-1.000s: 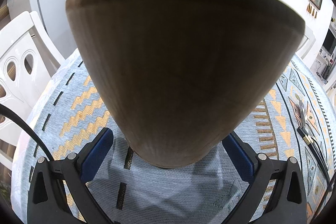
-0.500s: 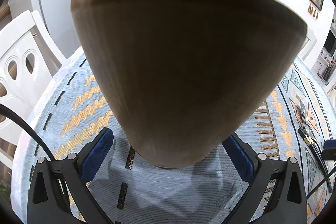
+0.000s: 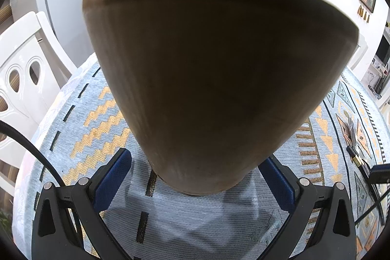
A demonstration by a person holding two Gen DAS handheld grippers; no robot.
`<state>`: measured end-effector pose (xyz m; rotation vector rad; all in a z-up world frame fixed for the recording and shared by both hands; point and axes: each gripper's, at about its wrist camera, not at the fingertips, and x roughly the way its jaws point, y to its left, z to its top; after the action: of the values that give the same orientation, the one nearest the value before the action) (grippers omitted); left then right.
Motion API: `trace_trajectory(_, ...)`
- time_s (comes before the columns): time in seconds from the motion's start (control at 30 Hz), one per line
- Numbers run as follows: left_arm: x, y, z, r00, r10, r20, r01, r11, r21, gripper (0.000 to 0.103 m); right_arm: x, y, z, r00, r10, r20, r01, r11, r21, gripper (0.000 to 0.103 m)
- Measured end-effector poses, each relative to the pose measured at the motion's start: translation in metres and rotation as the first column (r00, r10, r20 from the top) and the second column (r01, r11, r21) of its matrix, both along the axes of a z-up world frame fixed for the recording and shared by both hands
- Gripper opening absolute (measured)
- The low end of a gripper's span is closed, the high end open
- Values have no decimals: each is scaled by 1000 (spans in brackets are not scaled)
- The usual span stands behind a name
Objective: Organize utensils
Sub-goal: 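Close the right tool on a black gold-banded chopstick, then lift the chopstick with the right tool over the wooden cup and release it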
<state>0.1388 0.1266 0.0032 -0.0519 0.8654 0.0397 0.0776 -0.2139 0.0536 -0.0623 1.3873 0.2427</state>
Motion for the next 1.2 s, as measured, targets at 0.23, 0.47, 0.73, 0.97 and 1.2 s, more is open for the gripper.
trace_trajectory(0.23,0,0,-1,1000,-1,1,1,1000,-4,103,4,-10,-10,999,-23,-33,23,1000,4,11)
trace_trajectory(0.47,0,0,-1,1000,-1,1,1,1000,-5,103,8,-7,-12,998,19,-66,-19,1000,-9,11)
trace_trajectory(0.73,0,0,-1,1000,0,1,0,1000,-8,103,31,24,-34,981,108,-161,-125,987,-101,24)
trace_trajectory(0.97,0,-3,-1,1000,2,0,-2,1000,-10,103,36,34,-36,992,98,-84,-107,988,-112,9)
trace_trajectory(1.2,0,-2,1,1000,2,-2,-2,1000,-8,103,18,32,-19,998,62,-2,-62,998,-33,6)
